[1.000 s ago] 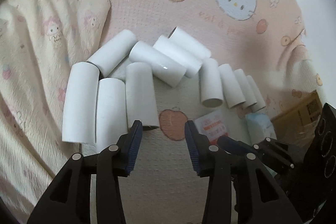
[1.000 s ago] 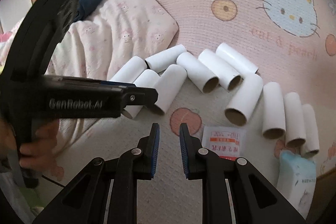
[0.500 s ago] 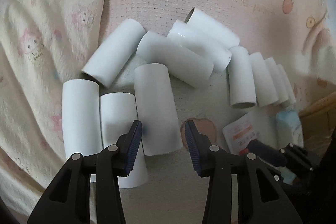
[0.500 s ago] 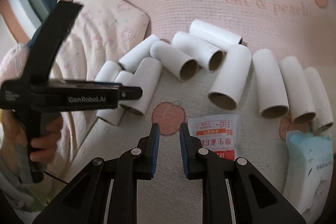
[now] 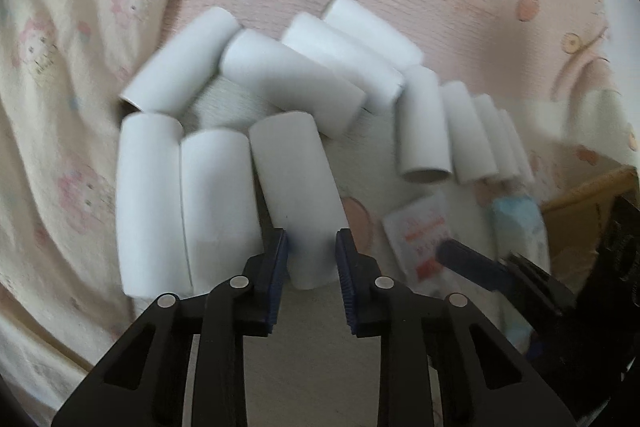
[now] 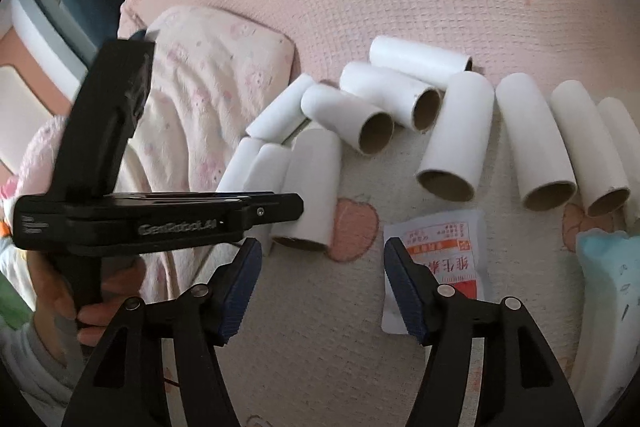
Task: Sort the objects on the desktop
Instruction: 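Position the open right gripper around another upright white tube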
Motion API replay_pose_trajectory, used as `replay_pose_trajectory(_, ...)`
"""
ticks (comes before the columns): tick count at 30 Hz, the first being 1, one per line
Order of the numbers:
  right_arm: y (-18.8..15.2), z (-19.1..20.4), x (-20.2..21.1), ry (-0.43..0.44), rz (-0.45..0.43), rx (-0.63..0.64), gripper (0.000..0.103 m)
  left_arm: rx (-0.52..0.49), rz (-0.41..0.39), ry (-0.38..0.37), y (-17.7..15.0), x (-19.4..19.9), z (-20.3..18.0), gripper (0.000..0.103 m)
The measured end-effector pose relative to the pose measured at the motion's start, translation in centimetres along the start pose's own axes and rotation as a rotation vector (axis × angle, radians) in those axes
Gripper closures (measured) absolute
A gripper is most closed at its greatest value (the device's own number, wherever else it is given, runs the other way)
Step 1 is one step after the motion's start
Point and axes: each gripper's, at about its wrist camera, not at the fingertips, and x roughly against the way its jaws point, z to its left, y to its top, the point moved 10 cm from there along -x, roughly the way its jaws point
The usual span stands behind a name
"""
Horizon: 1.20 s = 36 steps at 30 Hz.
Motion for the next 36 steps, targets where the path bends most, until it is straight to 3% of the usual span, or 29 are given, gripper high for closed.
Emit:
replay_pose_trajectory(6,-1.1,0.2,-0.6,-0.043,0.021,0.081,0.042,-0.05,0.01,-0.083,-0.7,-0.2,-1.6,0.076)
replay_pose_trajectory(11,-1.3,-0.1,-1.2,-0.07,0.031,0.117,0.043,-0.033,0.019,-0.189,-0.8,-0.7,-3.3,0.076)
replay_pose_trajectory(20,-1.0,0.1,-1.3,-0.102,-0.001,0.205,0.048,-0.034,-0.019,-0.176,0.2,-0.6,-3.5,0.076)
replay_pose_trajectory(26,-0.4,0.2,-2.2,-0.127,0.012,0.245,0.067,-0.012,-0.047,-0.177,0.9,0.0,-3.0,0.076)
replay_pose_trajectory(30,-0.9,0.5,-2.3,-0.129,0.024,0.276,0.068,0.025,-0.039,-0.183,0.9,-0.1,-2.2,0.074)
replay_pose_trajectory(34,-1.0,0.4,-1.5,-0.148,0.03,0.277,0.075,0.061,-0.021,-0.235,0.6,-0.3,-2.1,0.053)
replay_pose_trajectory(36,-1.2,0.2,-1.0,-0.16,0.033,0.275,0.079,0.096,-0.002,-0.276,0.3,-0.7,-2.3,0.052)
